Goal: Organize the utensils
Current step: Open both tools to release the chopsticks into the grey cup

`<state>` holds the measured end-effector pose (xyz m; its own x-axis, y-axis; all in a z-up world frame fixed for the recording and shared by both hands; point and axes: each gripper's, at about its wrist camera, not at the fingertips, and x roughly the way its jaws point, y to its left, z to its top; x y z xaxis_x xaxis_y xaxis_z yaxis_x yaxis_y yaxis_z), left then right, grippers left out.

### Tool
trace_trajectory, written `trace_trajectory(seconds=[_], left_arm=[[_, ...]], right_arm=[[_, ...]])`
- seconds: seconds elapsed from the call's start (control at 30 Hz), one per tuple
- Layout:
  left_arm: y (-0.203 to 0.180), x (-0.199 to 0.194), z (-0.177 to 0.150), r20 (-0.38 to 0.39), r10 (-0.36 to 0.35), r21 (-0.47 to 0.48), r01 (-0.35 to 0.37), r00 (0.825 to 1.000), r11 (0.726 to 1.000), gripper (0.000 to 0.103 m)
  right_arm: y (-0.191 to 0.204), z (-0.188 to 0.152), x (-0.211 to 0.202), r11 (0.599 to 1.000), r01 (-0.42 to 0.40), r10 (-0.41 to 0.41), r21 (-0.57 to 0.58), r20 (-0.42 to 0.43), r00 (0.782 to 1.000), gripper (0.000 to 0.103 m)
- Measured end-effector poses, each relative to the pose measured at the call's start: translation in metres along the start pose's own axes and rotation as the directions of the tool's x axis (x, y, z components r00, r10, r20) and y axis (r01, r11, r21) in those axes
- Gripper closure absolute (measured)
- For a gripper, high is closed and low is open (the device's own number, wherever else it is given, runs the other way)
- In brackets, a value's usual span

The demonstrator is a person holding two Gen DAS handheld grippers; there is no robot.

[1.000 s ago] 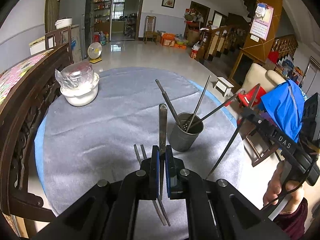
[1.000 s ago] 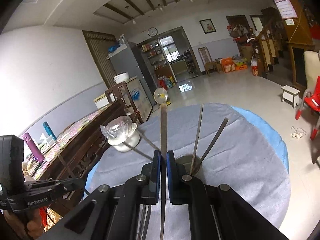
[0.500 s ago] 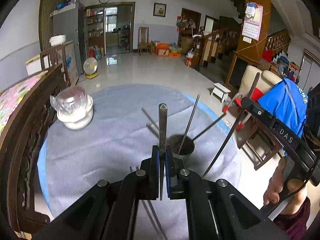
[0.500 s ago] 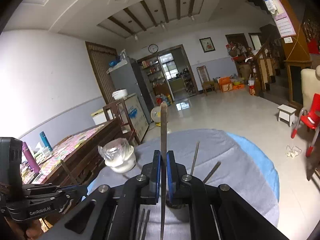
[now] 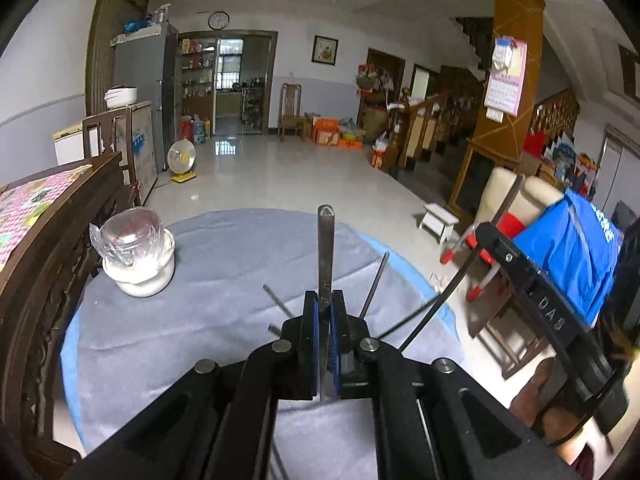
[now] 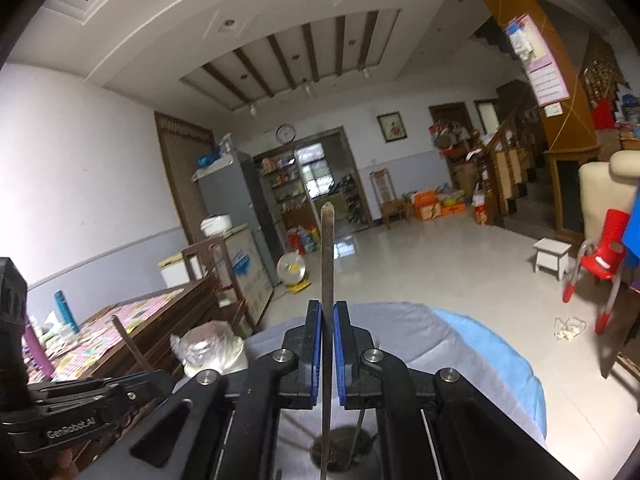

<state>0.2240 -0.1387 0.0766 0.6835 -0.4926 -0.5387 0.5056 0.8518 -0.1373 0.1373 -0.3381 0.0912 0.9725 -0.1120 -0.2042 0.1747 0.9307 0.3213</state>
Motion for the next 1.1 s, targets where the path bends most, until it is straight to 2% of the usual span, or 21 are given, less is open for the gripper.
trace_trajectory(seconds=[0.23, 0.5, 1.1], left_arm=[[-0.001, 0.007, -0.001, 0.064, 0.021, -0.034, -0.019, 0.998, 0.999, 0.097], [-0.004, 0.004, 0.001, 0.124, -0.001, -0.044, 0.006, 0.992, 0.999, 0.097], [-0.009, 0.02, -0.012, 0.141, -0.01, -0.065, 0.019, 0.99, 0.998, 0.097]], right_arm=[[-0.005, -0.012, 0.022, 0.998, 0.058, -0.059, 0.03, 0.017, 0.998, 0.096], [-0.016, -0.025, 0.033, 0.994, 0.092, -0.093, 0.051, 0.014, 0.996, 0.096], [-0.01, -0.039, 0.044, 0.994, 0.108, -0.108, 0.013, -0.012, 0.994, 0.096]])
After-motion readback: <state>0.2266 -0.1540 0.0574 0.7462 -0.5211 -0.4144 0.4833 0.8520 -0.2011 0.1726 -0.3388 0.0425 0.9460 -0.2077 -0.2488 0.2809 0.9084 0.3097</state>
